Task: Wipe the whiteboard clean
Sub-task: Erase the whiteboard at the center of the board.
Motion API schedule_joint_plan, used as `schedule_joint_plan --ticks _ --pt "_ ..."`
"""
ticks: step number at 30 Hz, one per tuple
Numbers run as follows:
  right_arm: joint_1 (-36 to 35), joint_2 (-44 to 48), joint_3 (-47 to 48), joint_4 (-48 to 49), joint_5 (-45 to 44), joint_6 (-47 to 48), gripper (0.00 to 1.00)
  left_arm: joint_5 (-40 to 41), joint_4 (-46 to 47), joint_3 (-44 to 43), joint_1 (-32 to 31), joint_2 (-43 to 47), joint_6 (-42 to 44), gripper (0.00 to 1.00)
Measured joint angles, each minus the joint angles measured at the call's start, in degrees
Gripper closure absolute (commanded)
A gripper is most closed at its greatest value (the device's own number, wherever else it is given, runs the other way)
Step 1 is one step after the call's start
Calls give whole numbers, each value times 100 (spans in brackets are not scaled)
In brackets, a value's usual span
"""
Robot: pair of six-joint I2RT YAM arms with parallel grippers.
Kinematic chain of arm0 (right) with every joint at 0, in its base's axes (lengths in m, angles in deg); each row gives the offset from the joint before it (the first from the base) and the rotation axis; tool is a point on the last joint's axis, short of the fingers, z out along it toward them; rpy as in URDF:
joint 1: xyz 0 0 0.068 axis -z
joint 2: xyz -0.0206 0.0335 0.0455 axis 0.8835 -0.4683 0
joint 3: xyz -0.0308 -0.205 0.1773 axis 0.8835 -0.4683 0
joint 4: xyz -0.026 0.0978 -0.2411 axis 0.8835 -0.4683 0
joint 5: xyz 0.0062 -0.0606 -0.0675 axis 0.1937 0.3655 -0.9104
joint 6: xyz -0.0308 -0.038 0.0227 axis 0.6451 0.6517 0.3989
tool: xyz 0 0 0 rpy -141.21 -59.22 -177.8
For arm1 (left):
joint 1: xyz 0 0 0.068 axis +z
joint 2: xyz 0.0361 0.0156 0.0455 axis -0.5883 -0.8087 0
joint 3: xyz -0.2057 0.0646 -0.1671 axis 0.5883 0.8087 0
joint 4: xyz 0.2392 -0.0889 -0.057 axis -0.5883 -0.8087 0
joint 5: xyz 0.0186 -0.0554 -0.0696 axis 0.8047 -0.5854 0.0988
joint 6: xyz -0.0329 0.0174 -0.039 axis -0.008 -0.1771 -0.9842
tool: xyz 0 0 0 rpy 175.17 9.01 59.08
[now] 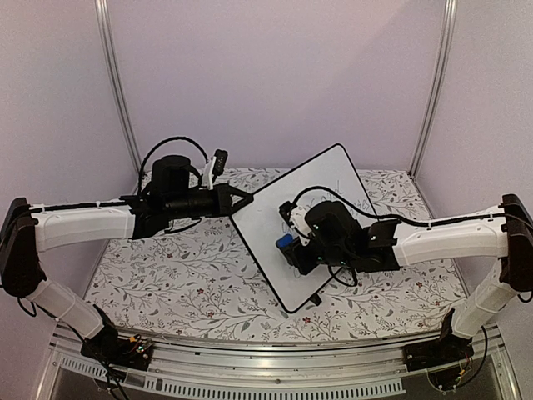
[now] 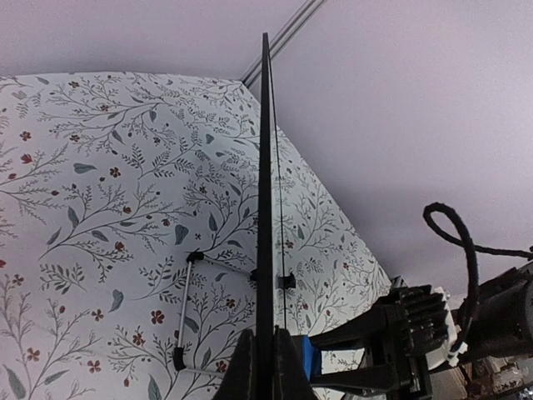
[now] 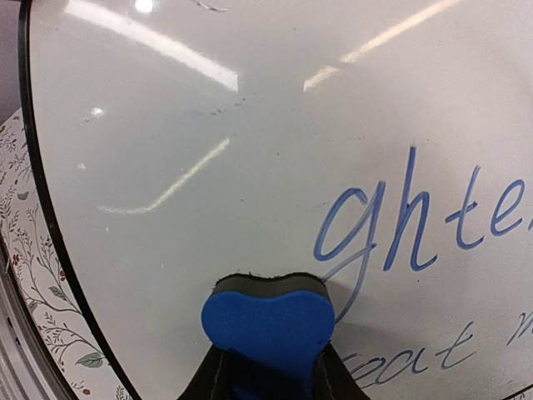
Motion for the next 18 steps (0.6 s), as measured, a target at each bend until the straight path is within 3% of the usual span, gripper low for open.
schedule_joint_plan --ticks 7,18 --pt "11 31 -15 -52 28 -105 84 -2 4 0 0 0 -2 100" --pt "66 -332 916 -520 -136 289 84 28 0 0 0 0 0 100"
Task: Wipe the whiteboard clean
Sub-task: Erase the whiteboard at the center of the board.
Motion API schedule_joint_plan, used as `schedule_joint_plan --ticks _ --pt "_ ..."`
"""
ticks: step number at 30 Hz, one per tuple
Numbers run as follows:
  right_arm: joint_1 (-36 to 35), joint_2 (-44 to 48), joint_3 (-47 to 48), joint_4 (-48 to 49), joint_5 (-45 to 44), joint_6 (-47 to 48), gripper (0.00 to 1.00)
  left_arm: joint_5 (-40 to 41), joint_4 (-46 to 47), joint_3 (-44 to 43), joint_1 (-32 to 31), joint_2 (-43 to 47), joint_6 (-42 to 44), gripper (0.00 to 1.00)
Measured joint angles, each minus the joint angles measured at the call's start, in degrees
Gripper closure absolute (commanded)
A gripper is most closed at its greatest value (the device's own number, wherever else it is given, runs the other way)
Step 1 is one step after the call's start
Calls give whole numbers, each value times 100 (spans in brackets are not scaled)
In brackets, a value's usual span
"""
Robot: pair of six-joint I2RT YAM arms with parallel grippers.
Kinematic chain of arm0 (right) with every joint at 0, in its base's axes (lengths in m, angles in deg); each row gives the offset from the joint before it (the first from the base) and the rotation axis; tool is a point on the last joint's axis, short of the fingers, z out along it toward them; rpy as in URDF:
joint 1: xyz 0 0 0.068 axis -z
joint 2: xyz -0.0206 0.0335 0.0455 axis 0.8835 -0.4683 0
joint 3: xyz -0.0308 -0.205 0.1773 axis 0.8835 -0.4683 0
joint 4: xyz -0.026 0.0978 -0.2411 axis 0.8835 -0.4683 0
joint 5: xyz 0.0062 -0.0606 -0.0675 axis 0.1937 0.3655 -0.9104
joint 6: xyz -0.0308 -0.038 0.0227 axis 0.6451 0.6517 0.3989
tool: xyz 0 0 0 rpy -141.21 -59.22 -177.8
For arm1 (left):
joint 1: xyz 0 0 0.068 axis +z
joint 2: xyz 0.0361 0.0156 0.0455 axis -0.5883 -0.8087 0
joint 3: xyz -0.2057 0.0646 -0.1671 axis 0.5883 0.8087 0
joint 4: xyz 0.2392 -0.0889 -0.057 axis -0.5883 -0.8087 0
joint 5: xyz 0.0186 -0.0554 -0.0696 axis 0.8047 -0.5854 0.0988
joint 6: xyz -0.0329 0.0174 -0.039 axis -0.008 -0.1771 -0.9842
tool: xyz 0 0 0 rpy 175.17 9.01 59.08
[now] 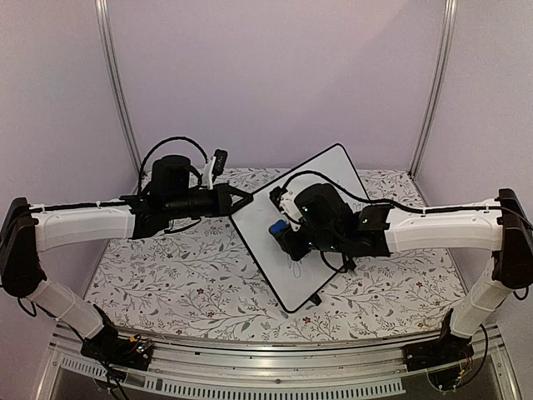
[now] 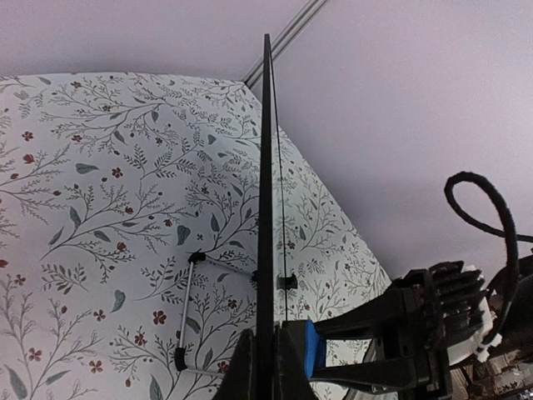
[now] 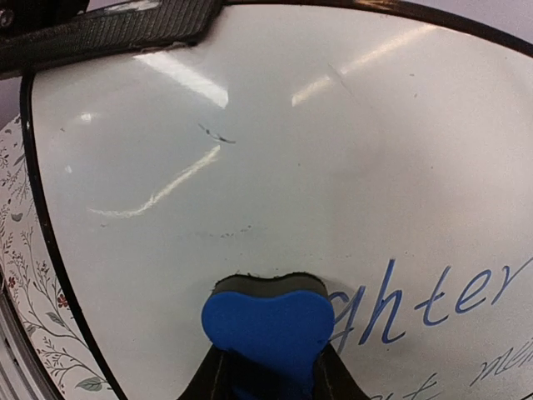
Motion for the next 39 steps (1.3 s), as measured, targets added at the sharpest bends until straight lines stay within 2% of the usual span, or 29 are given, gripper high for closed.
schedule_joint_plan --ticks 6,19,39 --pt "24 -7 -22 68 11 13 84 4 -2 0 0 0 0 100" --pt "103 431 -1019 522 181 -330 84 -46 4 0 -2 2 -22 100" --pt "586 306 -452 332 455 -68 84 -46 15 0 -7 2 -28 100"
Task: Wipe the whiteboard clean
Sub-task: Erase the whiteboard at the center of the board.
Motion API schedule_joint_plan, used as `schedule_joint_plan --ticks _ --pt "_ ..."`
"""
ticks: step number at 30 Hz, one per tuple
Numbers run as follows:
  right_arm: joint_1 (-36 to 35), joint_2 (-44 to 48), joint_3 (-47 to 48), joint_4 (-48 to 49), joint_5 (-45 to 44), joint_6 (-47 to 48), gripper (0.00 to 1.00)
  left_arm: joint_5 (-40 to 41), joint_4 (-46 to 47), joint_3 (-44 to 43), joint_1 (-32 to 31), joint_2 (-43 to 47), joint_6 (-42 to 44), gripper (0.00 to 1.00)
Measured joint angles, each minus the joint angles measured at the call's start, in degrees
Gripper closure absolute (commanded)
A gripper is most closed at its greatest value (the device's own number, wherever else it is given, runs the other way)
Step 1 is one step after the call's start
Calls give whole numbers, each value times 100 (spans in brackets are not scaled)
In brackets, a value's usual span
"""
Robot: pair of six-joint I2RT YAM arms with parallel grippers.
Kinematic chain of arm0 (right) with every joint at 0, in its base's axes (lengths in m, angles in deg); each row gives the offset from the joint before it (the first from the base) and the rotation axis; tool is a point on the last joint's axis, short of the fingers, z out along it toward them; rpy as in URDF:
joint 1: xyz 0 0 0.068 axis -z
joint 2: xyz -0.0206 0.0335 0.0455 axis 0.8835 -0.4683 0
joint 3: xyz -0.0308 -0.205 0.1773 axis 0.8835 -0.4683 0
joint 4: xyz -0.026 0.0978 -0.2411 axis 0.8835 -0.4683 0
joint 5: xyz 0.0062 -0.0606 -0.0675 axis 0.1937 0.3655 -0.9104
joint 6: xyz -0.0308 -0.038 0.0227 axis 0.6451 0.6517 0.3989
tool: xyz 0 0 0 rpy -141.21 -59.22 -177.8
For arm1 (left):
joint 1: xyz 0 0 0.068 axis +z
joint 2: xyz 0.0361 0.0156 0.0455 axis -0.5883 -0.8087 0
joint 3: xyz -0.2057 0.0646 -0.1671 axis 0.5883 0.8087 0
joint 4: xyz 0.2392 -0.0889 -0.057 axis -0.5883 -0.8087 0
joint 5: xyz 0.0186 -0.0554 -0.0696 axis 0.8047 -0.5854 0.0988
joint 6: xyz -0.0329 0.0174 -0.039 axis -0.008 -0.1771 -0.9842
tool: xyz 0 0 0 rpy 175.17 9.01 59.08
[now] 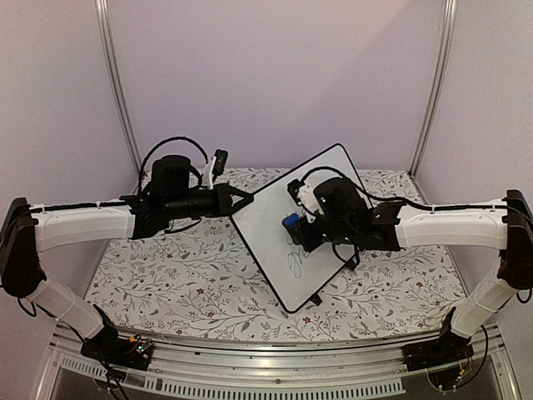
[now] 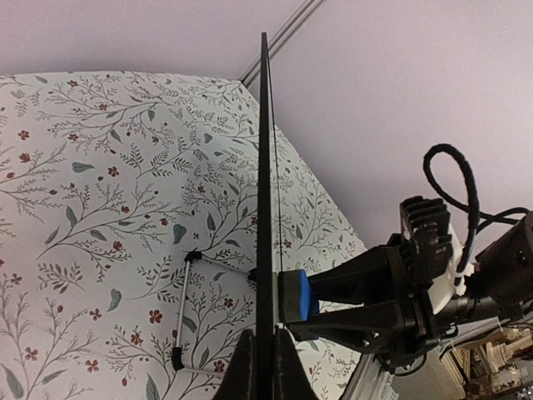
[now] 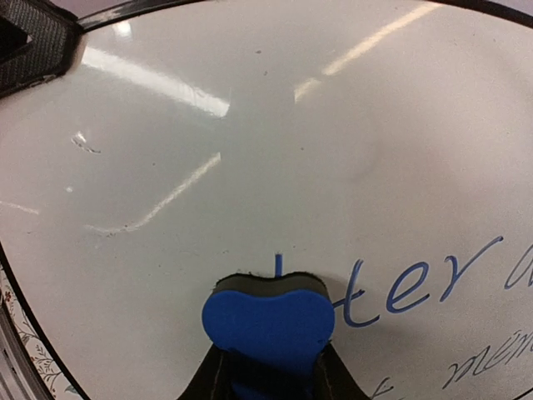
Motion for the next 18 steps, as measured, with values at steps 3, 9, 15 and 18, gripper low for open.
schedule_joint_plan --ticks 3,9,15,18 --pt "2 13 -94 127 81 -59 84 4 -7 0 0 0 0 100" --pt "-136 184 -551 321 133 -232 84 -2 -11 0 0 2 -7 100" --pt "-291 334 -955 323 164 -433 84 -9 -4 0 0 2 -11 100" --pt "-315 385 -1093 323 175 -522 84 -11 -4 0 0 2 -13 100"
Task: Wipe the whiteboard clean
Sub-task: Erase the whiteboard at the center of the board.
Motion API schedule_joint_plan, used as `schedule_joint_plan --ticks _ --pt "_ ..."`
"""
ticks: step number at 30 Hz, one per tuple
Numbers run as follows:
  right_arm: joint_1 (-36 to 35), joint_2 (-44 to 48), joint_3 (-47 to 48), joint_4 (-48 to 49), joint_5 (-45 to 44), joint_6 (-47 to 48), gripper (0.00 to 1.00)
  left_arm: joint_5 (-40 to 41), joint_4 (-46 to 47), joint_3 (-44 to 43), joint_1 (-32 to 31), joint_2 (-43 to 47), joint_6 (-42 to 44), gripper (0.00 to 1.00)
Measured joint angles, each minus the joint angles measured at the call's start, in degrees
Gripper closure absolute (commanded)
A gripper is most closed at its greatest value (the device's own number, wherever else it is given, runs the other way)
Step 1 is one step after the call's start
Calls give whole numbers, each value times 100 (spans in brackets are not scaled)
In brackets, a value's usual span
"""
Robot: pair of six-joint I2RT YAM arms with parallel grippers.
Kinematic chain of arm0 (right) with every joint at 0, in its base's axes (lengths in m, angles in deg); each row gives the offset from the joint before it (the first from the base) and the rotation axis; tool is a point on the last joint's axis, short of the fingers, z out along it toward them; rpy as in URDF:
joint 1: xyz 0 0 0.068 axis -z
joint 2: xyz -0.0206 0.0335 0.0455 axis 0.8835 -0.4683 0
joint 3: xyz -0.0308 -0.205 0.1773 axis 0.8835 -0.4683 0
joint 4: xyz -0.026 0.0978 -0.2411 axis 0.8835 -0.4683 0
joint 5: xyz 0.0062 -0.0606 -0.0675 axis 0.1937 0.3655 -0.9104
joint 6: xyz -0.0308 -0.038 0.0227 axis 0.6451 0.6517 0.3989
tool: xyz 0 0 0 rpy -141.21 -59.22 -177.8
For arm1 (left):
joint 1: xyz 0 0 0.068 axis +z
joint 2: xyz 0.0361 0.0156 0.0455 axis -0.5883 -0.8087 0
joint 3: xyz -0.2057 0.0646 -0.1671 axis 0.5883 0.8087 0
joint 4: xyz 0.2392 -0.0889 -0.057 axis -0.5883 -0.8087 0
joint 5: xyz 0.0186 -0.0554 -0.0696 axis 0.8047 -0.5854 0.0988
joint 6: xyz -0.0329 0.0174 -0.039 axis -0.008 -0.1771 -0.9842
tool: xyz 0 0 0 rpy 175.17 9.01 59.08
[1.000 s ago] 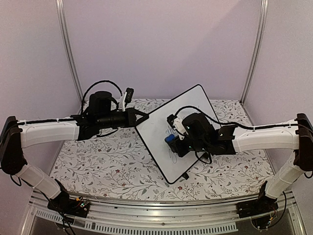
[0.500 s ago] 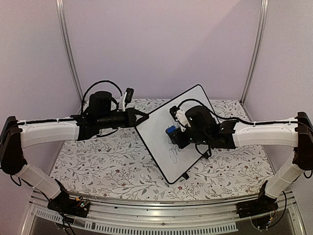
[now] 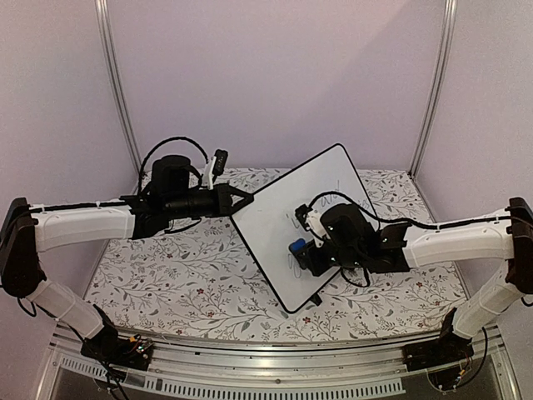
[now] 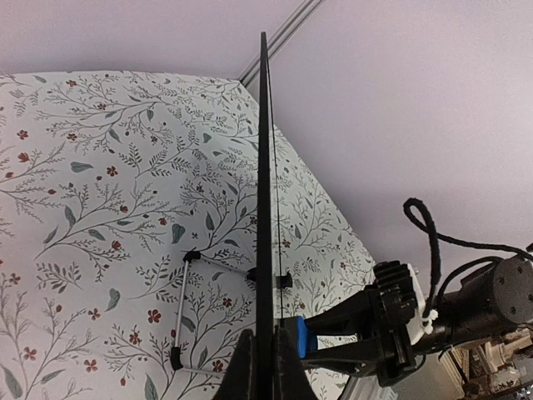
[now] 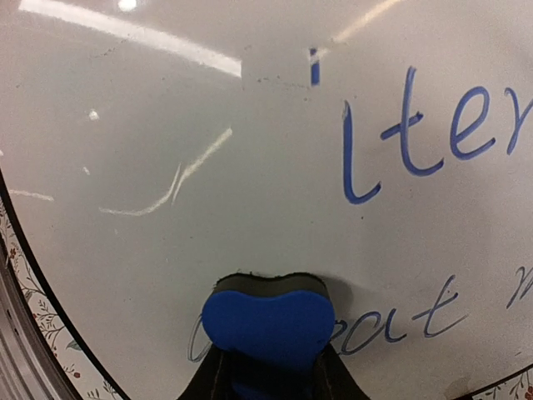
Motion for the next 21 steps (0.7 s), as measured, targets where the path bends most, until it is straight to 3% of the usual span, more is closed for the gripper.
schedule_joint_plan --ticks 11,21 --pt "-9 37 -26 -81 -48 -26 84 -13 13 0 0 0 -7 100" --pt "302 -313 1036 -507 2 470 84 -9 22 0 -2 0 -7 100"
